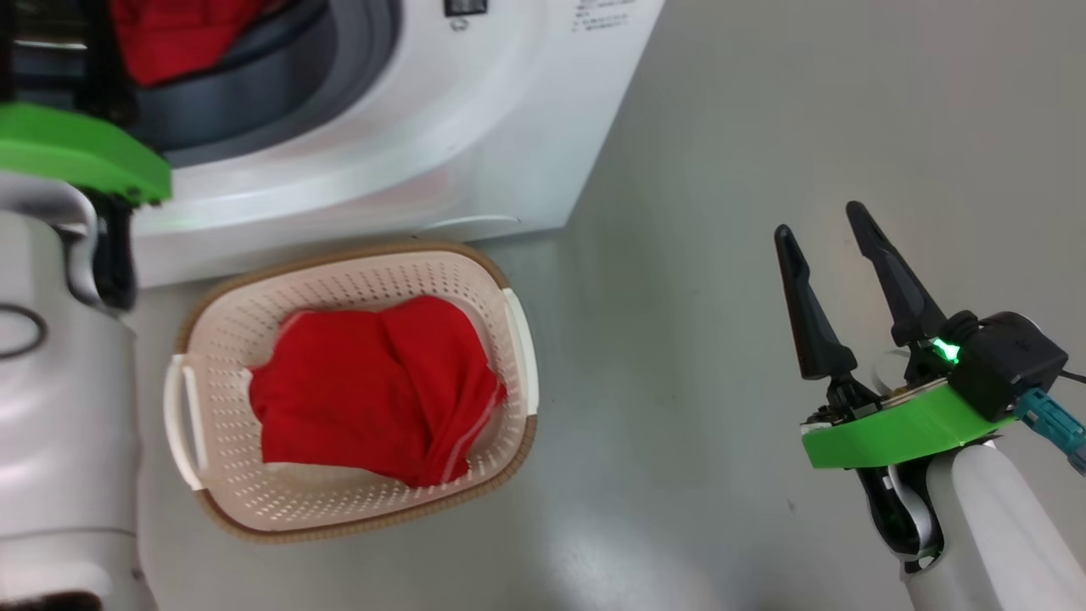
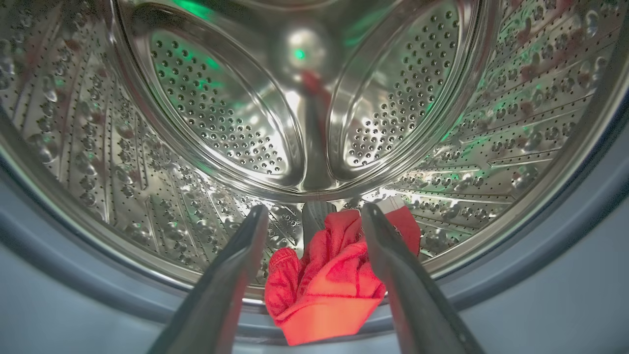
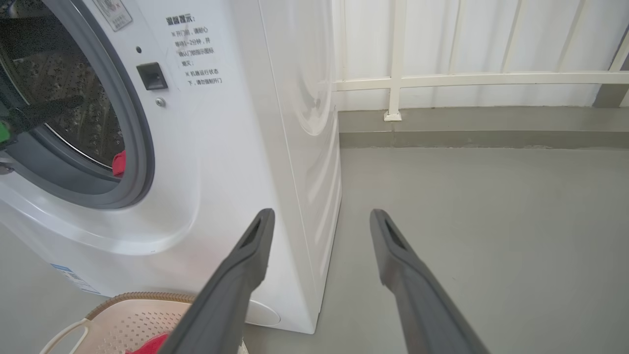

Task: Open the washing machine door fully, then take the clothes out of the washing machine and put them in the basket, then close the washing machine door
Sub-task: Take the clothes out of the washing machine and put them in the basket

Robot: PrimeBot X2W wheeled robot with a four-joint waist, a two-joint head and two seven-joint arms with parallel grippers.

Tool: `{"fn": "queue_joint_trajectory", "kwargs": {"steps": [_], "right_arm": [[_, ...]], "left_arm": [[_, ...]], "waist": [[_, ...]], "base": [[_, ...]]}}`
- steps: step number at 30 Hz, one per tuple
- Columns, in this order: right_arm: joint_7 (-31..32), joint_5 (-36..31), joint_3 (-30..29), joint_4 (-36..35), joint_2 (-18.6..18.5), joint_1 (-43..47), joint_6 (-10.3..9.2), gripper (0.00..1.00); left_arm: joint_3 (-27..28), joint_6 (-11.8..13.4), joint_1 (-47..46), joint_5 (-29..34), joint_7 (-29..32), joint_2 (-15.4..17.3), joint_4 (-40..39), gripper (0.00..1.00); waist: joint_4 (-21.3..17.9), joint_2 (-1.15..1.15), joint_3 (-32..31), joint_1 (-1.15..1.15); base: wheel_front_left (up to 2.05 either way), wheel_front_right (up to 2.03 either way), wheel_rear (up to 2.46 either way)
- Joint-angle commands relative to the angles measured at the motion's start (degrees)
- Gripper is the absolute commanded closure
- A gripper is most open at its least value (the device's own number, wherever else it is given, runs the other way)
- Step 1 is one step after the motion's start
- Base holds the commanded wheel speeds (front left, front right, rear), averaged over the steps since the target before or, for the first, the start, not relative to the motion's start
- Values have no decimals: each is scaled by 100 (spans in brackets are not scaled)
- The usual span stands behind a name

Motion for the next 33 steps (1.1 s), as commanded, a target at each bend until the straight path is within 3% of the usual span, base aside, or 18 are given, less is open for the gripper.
{"fn": "queue_joint_trajectory", "kwargs": {"steps": [1, 12, 20, 30, 33], "right_arm": [[-36, 38, 136, -151, -11, -91, 36, 0], [-36, 88, 377, -127, -10, -256, 36, 0], [-36, 206, 502, -117, 21, -254, 36, 0], [-36, 369, 715, -157, 1, -228, 36, 0], [-36, 378, 714, -150, -6, -220, 36, 0]], "left_arm": [[124, 22, -154, 36, -44, 337, -7, 0], [15, -14, -956, 2, -16, 565, 1085, 0], [-441, -26, -1366, 204, 696, 800, 2027, 0], [-773, 379, -1458, 488, 1328, 1101, 2366, 0], [-830, 553, -1431, 529, 1403, 1118, 2395, 100]], "waist": [[-191, 0, 238, 0], [-427, 0, 480, 0], [-570, 0, 484, 0], [-789, 0, 510, 0], [-797, 0, 502, 0]], "base": [[0, 0, 0], [0, 0, 0], [0, 0, 0], [0, 0, 0], [0, 0, 0]]}}
